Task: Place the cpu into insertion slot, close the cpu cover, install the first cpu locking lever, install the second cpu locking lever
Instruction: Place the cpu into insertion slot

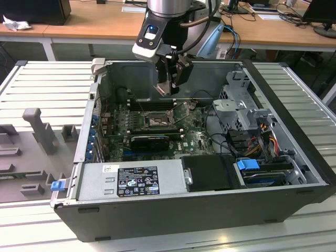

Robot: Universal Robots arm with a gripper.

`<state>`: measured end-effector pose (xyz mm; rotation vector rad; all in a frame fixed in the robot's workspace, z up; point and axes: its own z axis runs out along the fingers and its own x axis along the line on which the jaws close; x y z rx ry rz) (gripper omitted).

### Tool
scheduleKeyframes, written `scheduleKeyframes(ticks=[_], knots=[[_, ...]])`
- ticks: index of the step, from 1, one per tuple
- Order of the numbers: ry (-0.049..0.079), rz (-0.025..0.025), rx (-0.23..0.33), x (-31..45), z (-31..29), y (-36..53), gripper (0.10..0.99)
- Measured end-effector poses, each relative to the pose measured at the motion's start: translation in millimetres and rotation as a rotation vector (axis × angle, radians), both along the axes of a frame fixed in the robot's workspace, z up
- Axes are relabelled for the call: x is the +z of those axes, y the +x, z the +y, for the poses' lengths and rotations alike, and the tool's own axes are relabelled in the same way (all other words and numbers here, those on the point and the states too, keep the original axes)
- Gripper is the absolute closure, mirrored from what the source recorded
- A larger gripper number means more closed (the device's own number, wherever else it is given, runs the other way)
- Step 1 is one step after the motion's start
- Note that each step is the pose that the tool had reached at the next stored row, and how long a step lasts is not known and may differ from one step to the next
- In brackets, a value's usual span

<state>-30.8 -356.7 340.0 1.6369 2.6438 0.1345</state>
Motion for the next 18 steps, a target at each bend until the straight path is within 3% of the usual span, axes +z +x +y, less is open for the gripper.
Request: scheduleKeyframes(ticks=[18], knots=[[0.000,0.0004,-0.050,-5.3,0.0,0.0,0.561]])
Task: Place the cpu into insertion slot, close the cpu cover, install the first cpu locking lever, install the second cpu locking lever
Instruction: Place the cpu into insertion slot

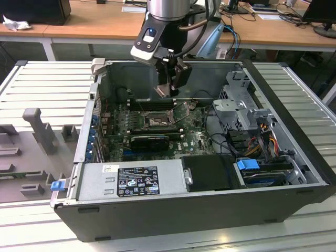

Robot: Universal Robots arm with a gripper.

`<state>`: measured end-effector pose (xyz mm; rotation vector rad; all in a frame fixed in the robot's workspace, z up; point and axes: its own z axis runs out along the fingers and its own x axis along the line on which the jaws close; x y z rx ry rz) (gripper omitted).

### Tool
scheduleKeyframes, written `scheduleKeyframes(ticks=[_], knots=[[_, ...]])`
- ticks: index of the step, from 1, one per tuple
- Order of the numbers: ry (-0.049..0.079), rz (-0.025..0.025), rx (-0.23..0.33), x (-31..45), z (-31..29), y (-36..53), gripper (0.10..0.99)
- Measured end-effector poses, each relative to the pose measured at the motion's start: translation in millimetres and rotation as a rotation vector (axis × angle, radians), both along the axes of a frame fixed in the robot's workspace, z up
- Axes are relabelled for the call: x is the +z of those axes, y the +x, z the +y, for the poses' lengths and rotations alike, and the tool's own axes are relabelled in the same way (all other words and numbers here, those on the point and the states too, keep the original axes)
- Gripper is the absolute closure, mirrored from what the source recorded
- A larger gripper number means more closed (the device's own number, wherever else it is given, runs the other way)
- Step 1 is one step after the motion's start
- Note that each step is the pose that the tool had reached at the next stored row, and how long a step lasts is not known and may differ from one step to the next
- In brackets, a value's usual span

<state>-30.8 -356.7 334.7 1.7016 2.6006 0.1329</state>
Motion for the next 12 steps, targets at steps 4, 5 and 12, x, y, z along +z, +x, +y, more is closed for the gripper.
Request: scheduleKeyframes(ticks=[4,5,12], knots=[[0.000,0.0002,-0.009,-0.8,0.0,0.0,0.561],[0.000,0.0003,-0.010,-1.0,0.0,0.0,0.561],[0.000,0.0003,-0.029,-2.9,0.0,0.0,0.561]])
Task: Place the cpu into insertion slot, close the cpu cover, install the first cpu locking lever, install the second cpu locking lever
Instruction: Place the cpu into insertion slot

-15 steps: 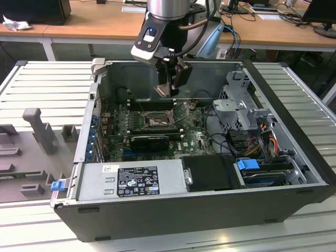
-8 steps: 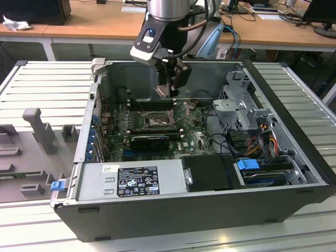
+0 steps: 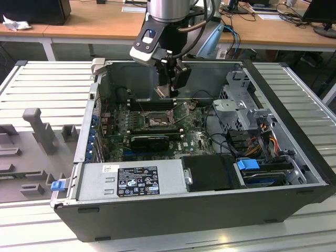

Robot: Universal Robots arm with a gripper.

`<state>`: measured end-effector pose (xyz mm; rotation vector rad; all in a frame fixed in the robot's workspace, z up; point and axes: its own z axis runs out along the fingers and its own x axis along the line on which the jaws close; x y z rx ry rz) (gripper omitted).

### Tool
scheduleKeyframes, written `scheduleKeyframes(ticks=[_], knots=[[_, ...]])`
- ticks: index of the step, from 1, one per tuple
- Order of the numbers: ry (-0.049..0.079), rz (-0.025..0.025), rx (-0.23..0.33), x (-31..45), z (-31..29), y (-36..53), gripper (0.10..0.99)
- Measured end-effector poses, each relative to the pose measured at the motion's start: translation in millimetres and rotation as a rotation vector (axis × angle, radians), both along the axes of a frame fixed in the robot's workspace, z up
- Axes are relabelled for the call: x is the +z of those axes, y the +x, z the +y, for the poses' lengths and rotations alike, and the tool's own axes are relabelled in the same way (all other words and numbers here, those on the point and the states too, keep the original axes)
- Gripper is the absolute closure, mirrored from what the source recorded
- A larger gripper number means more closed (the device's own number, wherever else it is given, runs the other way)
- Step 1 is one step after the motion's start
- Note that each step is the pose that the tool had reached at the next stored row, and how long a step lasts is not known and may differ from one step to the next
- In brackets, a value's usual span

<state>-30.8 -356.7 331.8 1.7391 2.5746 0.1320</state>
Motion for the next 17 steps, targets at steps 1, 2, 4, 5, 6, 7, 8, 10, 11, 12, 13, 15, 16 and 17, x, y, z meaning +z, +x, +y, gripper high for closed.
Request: scheduleKeyframes(ticks=[1,2,4,5,6,7,8,10,11,12,13,15,16,17], knots=[[0.000,0.0001,-0.004,-0.7,0.0,0.0,0.561],[0.000,0.0001,-0.007,-1.2,0.0,0.0,0.561],[0.000,0.0002,-0.022,-2.1,0.0,0.0,0.561],[0.000,0.0002,-0.042,-2.8,0.0,0.0,0.561],[0.000,0.0002,-0.056,-3.3,0.0,0.0,0.561],[0.000,0.0002,-0.070,-3.8,0.0,0.0,0.561],[0.000,0.0002,-0.088,-4.4,0.0,0.0,0.561],[0.000,0.0002,-0.120,-5.5,0.0,0.0,0.561],[0.000,0.0002,-0.136,-6.1,0.0,0.0,0.561],[0.000,0.0002,-0.151,-6.6,0.0,0.0,0.561],[0.000,0.0002,-0.164,-7.1,0.0,0.0,0.561],[0.000,0.0002,-0.192,-8.3,0.0,-0.3,0.561],[0.000,0.0002,-0.200,-8.8,0.0,-0.5,0.561],[0.000,0.0002,-0.206,-9.3,0.0,-0.5,0.561]])
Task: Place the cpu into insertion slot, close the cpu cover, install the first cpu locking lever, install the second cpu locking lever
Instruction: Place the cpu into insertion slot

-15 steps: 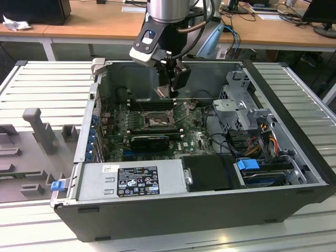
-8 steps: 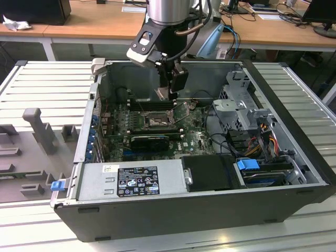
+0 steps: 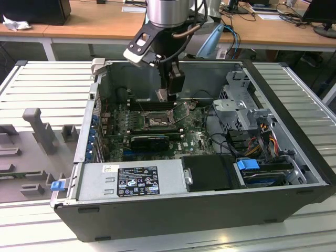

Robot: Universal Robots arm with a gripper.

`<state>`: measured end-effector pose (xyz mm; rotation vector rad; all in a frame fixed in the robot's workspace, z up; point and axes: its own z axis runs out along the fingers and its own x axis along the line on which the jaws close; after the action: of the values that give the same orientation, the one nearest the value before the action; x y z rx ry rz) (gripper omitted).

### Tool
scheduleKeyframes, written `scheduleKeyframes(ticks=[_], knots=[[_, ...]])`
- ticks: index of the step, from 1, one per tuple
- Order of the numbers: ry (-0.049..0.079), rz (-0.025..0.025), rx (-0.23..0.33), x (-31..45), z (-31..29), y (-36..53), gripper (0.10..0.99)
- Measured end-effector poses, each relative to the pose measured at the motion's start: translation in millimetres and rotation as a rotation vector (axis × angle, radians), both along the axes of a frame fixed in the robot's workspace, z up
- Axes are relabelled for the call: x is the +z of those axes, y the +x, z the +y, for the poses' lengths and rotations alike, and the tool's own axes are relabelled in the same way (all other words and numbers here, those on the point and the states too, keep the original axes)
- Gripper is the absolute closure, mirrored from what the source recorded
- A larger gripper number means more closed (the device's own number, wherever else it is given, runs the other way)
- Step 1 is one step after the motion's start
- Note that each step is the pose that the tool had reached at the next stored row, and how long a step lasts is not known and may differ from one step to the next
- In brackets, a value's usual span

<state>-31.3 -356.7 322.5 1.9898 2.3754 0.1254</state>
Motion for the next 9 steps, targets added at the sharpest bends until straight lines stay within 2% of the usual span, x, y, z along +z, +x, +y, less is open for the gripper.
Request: scheduleKeyframes(ticks=[9], knots=[[0.000,0.0000,-0.013,-3.9,0.0,0.0,0.561]])
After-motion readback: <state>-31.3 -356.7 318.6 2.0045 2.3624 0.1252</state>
